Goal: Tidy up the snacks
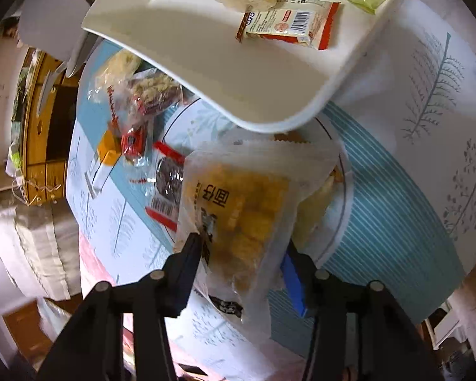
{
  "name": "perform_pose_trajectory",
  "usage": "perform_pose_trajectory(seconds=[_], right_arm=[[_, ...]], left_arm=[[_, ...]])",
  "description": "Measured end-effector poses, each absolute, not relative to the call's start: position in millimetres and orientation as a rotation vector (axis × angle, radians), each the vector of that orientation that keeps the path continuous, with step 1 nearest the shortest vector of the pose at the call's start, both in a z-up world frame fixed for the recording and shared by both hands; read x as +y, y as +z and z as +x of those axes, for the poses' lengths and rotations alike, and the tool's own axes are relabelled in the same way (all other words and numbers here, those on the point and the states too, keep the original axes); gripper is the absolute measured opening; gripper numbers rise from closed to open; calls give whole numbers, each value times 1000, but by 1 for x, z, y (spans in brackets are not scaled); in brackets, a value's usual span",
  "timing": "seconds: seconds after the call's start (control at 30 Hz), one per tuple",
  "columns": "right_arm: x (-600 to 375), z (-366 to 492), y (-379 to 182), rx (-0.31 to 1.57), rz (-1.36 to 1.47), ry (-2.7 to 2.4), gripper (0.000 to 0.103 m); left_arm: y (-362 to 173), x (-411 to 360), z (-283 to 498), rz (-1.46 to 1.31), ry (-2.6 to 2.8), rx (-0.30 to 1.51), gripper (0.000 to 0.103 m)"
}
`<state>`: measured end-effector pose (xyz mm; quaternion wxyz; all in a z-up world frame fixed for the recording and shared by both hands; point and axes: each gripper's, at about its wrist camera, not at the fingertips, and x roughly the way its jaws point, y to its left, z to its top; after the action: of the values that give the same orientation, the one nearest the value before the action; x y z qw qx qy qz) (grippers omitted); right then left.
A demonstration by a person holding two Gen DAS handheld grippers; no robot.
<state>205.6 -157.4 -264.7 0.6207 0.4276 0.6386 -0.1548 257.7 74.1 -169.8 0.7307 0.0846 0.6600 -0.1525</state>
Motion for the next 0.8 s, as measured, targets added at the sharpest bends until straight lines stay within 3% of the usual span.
perform_pose_trajectory(seconds=[0.53, 0.8], right_arm=[[-186, 192, -225, 1590, 910, 84, 45], [-210, 187, -192, 1524, 797, 306, 43]], left_arm=[[-134, 1, 279, 124, -307, 1421, 91], [-118, -45, 292, 79, -351, 1375, 91]])
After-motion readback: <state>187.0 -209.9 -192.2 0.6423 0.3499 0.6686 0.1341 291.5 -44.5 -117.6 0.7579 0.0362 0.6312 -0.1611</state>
